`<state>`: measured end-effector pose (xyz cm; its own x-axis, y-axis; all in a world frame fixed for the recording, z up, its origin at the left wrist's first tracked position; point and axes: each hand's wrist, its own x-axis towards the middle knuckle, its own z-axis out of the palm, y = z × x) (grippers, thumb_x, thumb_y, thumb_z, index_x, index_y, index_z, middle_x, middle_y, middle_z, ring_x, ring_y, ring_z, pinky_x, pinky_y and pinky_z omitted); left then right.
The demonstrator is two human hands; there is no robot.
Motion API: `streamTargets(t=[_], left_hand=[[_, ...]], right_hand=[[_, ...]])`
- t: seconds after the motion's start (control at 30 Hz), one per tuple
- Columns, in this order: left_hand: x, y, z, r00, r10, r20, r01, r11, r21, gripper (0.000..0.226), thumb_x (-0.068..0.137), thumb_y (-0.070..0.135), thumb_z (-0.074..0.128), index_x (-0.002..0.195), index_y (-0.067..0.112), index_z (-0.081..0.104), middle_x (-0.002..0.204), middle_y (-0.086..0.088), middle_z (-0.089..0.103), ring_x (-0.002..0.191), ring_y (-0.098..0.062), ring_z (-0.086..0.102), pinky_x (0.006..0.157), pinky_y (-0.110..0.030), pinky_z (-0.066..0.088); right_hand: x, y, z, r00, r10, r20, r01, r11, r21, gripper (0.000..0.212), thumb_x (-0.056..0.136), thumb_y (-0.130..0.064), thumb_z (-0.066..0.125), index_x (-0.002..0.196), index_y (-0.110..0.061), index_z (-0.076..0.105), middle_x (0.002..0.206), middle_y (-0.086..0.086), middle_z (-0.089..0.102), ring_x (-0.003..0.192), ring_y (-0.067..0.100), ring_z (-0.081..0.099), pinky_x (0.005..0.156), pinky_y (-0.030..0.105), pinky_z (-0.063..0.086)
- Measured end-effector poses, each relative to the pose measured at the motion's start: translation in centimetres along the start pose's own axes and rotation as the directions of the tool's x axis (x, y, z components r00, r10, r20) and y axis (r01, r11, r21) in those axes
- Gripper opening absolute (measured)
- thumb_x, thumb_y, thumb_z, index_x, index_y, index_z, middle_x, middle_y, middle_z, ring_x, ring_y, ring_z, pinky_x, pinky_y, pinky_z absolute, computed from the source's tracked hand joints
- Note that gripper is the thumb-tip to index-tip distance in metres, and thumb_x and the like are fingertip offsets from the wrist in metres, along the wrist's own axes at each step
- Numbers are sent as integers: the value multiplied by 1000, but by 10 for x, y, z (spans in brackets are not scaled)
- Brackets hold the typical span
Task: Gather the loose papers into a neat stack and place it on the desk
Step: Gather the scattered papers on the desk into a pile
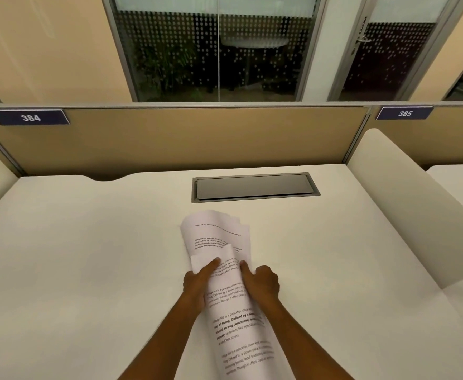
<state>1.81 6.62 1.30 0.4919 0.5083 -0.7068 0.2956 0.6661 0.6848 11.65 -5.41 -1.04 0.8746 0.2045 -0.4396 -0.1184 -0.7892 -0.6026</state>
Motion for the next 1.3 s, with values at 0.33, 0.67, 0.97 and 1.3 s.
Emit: streamTargets(t=[0.33, 0.67, 0.97, 1.3], left_hand=[[13, 15, -41, 961, 215, -177, -166, 953, 254, 72, 62, 35, 91, 117, 1, 61, 113, -16, 70, 103, -36, 68, 96, -49, 54], [20, 19, -60, 975, 219, -40, -178, 875, 451, 43, 64, -4, 83, 103, -4, 67, 102, -24, 72, 91, -41, 70, 85, -54, 57], [18, 9, -54, 927, 367, 79, -354, 782, 513, 43, 81, -1, 67, 121, 11, 57, 111, -16, 68, 99, -39, 66, 88, -55, 56], [8, 15, -69, 882, 376, 284, -453, 841, 297, 40, 82, -1, 71, 119, 10, 59, 109, -15, 72, 95, -35, 72, 75, -46, 62]], right_hand=[[3, 1, -1, 1000, -26, -4, 26, 999, -38, 66, 85, -67, 49, 110, -7, 59, 107, 9, 66, 98, 26, 64, 77, 31, 50], [3, 1, 0, 1000, -2, -2, 2, 999, -36, 61, 83, -57, 60, 118, -7, 59, 121, 9, 65, 113, 27, 60, 82, 30, 45], [2, 13, -4, 995, -59, 77, 52, 995, 81, 67, 80, -39, 74, 133, -5, 52, 129, 10, 61, 119, 25, 58, 97, 32, 46], [13, 23, -20, 961, -148, 234, 40, 910, 412, 111, 68, -24, 87, 152, -16, 15, 137, 9, 54, 113, 21, 56, 100, 39, 46]])
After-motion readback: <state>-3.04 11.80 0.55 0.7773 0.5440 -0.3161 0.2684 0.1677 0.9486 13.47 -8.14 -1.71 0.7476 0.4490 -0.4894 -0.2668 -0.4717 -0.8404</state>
